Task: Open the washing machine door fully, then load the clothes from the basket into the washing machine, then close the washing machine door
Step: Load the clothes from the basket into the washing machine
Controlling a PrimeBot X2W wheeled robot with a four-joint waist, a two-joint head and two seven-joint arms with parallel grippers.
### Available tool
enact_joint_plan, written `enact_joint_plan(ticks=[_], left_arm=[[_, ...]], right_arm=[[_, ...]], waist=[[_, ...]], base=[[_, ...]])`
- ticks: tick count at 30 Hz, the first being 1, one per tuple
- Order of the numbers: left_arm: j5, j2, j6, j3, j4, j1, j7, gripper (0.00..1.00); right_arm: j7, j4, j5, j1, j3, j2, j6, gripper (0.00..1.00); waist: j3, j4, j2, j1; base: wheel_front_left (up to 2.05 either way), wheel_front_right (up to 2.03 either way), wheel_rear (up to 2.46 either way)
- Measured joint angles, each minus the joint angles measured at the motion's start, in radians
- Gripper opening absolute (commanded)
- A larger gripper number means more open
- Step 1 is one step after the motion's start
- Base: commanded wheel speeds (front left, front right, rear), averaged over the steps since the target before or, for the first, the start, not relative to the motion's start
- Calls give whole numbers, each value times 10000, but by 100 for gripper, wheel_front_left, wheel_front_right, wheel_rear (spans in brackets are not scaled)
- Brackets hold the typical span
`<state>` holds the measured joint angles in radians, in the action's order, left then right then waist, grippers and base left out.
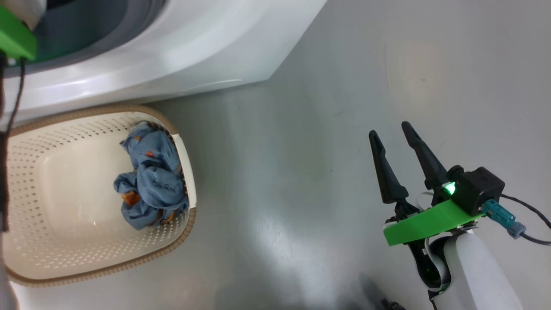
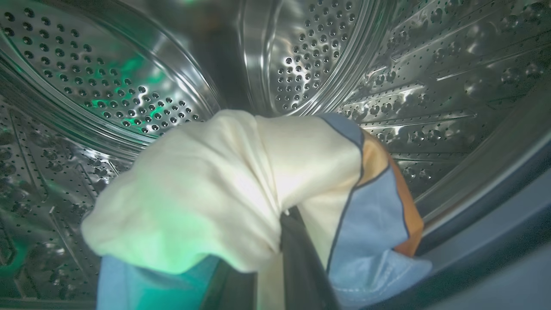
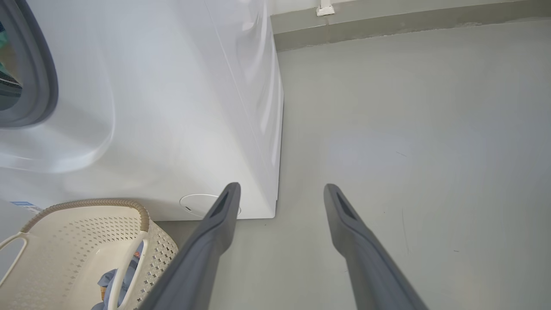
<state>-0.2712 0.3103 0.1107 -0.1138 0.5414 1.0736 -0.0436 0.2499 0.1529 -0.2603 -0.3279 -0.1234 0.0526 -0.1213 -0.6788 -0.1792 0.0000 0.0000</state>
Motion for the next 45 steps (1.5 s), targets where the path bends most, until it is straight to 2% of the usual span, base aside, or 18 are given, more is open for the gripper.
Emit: enact_joint_plan(ticks=[15, 20, 24, 36, 41, 42, 43, 45], left_arm=[[301, 272, 10, -403, 1547, 2357, 113, 0], [658, 546, -6, -560, 1879, 3059, -483, 0], [734, 560, -4, -715, 2422, 3454, -663, 0], [545, 491, 84, -1007, 4098, 4122, 357, 0], [451, 433, 82, -1028, 4364, 4128, 155, 0], [447, 426, 69, -1022, 4391, 4127, -10, 44], [433, 405, 17, -1028, 4437, 4124, -132, 100], [420, 334, -8, -1037, 4491, 4125, -328, 100]], right_arm=[[0, -40, -439, -289, -270, -4, 0, 100], [0, -36, -493, -291, -309, -2, 0, 100], [0, -38, -495, -292, -347, -2, 0, 100], [0, 4, -499, -444, -523, -4, 0, 100], [0, 23, -504, -445, -523, -2, 0, 100], [0, 25, -502, -445, -522, -4, 0, 100], [0, 40, -502, -445, -520, -4, 0, 100], [0, 52, -493, -445, -520, -2, 0, 100]], waist=[[-776, -314, 0, 0], [-974, -454, 0, 0], [-1106, -548, 0, 0], [-1186, -598, 0, 0], [-1081, -550, 0, 0], [-1061, -541, 0, 0], [-1030, -528, 0, 0], [-966, -492, 0, 0]], base=[[0, 0, 0], [0, 0, 0], [0, 0, 0], [0, 0, 0], [0, 0, 0], [0, 0, 0], [0, 0, 0], [0, 0, 0]])
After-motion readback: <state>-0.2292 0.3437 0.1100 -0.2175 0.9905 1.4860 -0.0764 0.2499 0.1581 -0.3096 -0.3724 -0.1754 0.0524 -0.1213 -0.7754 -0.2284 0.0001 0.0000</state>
